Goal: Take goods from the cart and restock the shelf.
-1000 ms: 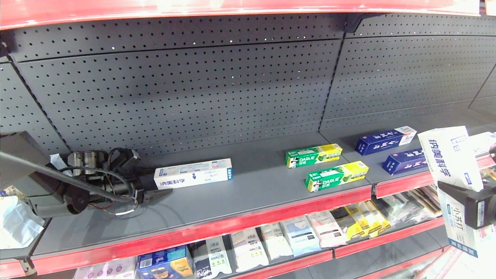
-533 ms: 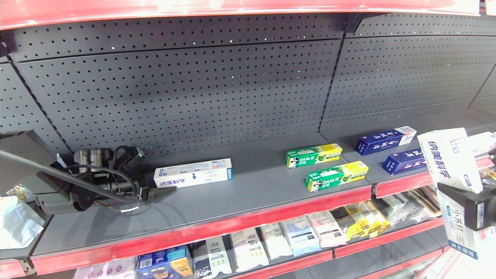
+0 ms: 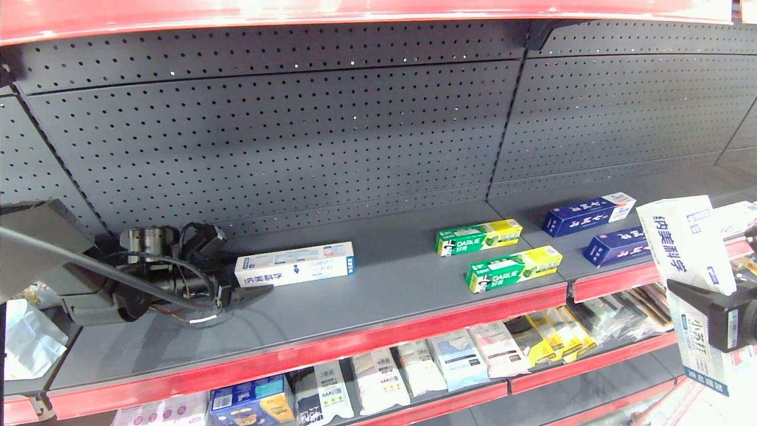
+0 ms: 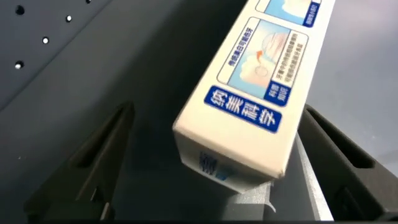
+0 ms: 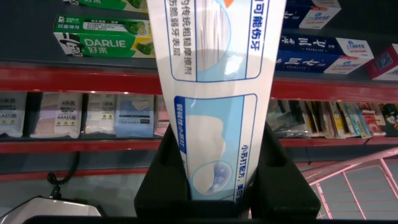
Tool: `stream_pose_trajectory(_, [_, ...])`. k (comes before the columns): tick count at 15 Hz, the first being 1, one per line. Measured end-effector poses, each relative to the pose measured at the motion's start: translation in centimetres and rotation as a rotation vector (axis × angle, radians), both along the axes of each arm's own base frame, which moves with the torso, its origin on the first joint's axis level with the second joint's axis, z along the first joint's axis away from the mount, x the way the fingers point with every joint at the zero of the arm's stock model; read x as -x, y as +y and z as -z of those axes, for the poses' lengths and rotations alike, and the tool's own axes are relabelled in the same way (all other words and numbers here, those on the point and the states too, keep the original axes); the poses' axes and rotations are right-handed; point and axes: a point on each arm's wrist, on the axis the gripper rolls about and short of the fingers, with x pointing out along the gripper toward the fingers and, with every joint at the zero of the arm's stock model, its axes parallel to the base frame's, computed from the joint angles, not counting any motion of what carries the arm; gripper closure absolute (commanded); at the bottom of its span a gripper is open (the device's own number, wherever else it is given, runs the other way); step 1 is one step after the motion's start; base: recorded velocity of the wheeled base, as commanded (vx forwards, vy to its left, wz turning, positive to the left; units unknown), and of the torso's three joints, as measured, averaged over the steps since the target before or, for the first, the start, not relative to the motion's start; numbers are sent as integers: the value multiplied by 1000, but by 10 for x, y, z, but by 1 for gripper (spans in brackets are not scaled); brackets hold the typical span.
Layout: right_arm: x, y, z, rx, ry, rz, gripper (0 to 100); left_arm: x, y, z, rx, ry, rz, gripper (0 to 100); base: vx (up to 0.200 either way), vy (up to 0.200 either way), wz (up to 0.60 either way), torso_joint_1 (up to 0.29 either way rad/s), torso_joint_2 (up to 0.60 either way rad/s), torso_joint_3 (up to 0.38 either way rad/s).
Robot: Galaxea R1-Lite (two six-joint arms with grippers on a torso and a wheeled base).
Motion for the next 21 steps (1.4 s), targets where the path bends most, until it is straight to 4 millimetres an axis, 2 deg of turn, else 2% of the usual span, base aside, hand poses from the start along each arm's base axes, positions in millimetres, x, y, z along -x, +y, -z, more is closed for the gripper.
stream_pose_trajectory(6, [0,0,0,-1,1,2,100,-3,-4,-1,8,3,4,0,0,0,0,0,0,0])
stream_pose_trajectory(7, [0,0,0,-1,1,1,100,-3,-4,-1,9,3,4,100,0,0,0,0,0,0])
stream_pose_trajectory(21, [-1,0,2,-2,9,0,100,-1,-6,0,22,7,27,100,0,0,0,0,0,0])
